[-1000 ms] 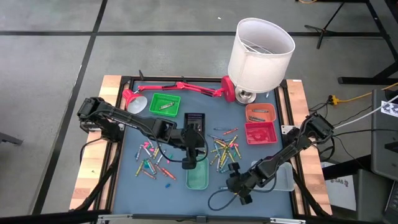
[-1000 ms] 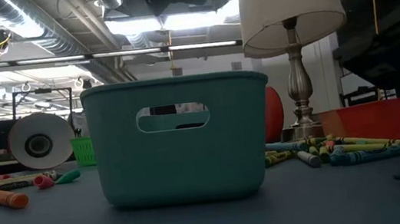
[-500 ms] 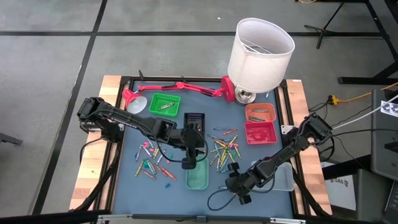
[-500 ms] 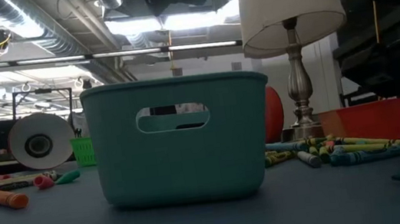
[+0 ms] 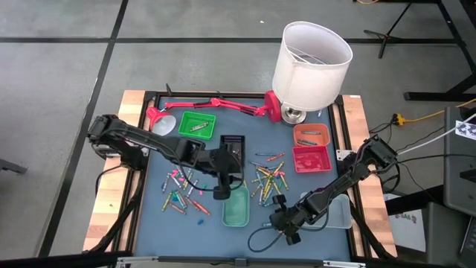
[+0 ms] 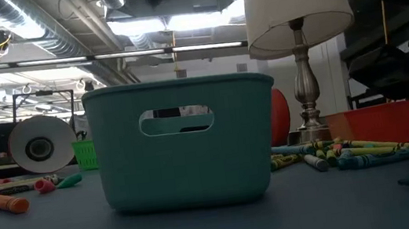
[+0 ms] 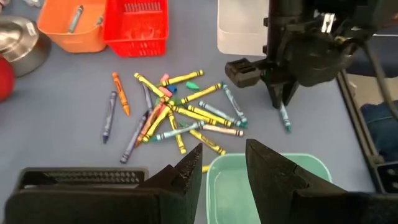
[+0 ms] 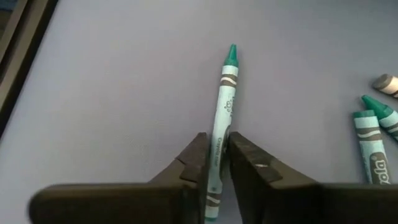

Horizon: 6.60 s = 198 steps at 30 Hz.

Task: Sort crayons
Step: Put the blue green crayon into the orange bin, then put the gray crayon into the green bin

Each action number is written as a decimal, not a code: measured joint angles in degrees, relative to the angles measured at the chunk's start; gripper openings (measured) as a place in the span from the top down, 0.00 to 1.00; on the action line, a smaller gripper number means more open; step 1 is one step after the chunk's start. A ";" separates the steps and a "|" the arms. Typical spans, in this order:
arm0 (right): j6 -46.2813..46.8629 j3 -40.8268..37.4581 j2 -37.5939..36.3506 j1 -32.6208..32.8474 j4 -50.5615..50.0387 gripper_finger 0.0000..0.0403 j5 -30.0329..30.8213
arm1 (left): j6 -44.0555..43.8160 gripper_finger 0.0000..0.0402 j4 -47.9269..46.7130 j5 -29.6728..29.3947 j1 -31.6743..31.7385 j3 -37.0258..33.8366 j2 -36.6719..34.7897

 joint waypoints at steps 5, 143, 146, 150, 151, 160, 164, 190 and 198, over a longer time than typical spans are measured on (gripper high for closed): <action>0.14 0.14 0.00 0.00 0.03 0.92 -0.01 | -0.04 0.73 -5.53 -0.02 0.00 0.00 -4.53; -29.99 -11.78 -48.65 -60.39 -45.26 0.75 15.93 | -52.57 0.93 -10.56 -8.59 -11.81 -30.82 3.68; -29.99 -11.78 -48.64 -60.39 -45.27 0.75 15.93 | -52.59 0.97 -10.16 -8.56 -11.44 -30.84 3.68; -29.99 -11.78 -48.65 -60.39 -45.26 0.75 15.93 | -52.59 0.99 -9.90 -8.15 -10.59 -30.91 3.44; -29.99 -11.78 -48.65 -60.39 -45.25 0.75 15.93 | -52.59 0.99 -9.77 -7.93 -10.30 -30.88 3.44; -30.00 -11.78 -48.64 -60.39 -45.05 0.75 15.93 | -50.17 0.99 -8.48 -7.70 -7.94 -30.11 0.49; -29.99 -11.78 -48.65 -60.37 -44.53 0.75 15.92 | -46.33 0.99 -8.81 -7.81 -6.33 -29.21 -3.21; -30.16 -11.78 -48.65 -60.33 -42.12 0.75 5.44 | 2.08 0.99 -6.37 -13.93 25.20 -28.79 -17.40; -30.17 -11.78 -48.65 -60.35 -42.14 0.75 5.42 | 7.74 0.99 -5.50 -14.87 32.01 -28.79 -17.41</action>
